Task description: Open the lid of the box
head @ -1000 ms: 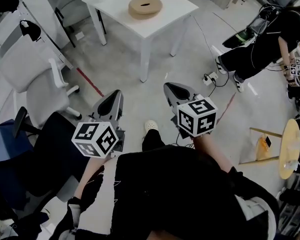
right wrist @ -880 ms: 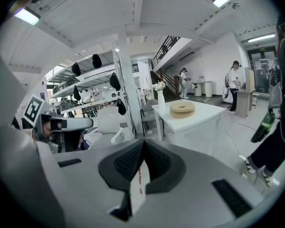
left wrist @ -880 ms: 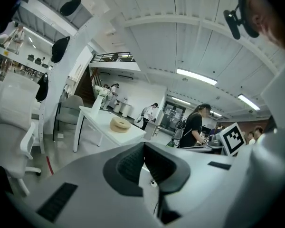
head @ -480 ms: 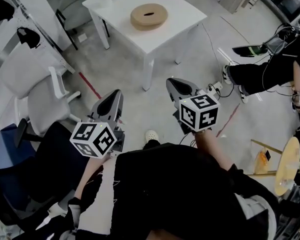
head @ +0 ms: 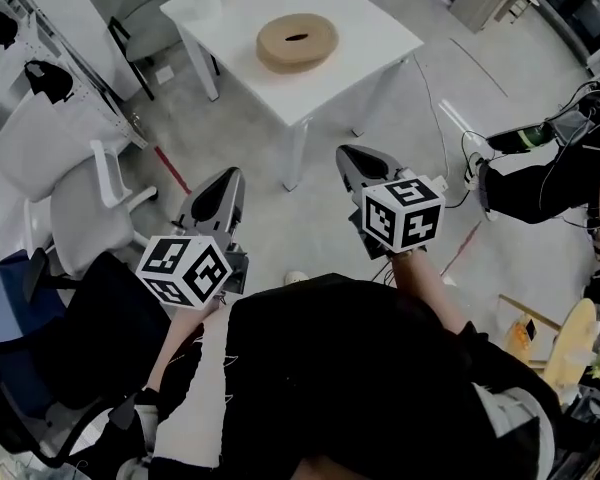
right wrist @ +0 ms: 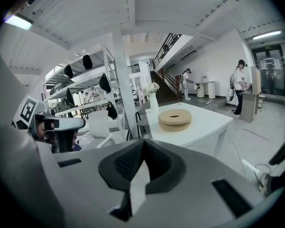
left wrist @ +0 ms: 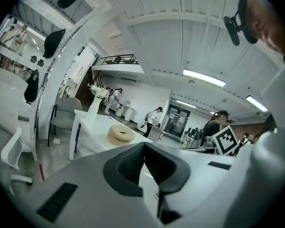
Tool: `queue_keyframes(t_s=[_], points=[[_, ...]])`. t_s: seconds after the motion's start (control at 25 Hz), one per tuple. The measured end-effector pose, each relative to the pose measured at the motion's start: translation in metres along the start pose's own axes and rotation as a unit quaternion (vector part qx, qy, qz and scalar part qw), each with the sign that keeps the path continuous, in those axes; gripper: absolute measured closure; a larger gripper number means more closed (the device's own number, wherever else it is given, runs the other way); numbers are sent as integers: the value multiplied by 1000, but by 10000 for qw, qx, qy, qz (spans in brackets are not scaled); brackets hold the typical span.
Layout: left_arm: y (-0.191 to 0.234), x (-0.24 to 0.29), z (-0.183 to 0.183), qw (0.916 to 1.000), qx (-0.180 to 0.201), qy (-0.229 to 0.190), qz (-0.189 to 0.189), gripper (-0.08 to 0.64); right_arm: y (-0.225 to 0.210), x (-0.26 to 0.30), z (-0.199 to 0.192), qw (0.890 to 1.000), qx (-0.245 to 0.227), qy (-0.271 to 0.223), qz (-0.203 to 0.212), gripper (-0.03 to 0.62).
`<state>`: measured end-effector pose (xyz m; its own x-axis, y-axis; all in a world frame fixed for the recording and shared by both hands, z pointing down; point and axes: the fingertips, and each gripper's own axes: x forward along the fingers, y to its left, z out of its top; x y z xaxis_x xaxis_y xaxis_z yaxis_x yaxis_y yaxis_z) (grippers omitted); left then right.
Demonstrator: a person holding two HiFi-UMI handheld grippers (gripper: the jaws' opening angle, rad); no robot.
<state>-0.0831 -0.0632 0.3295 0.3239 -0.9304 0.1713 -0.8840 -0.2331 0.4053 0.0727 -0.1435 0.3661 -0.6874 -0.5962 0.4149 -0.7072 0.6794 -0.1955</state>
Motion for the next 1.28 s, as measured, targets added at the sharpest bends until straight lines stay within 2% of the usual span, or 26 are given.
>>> queue_keyframes(t_s=[0.36,0.6,0.88,1.04,1.28], points=[[8,13,-12,9998,-107,102,152,549,-8,12,-10,9999,35,27,117,588],[6,7,-25,9995,-89,248,163,549,-14,11,-29,9995,299,39,37,588],[36,8,-29,9989,-222,348,237,549,-8,39,-32,9992,406,51,16,588],[55,20,-27,9981,-476,349,163,549,-8,57,-23,9993,371,53,33,588],[82,44,-27,9973,-544,492,97,549,-8,94,-24,9971,709,271,109,588]])
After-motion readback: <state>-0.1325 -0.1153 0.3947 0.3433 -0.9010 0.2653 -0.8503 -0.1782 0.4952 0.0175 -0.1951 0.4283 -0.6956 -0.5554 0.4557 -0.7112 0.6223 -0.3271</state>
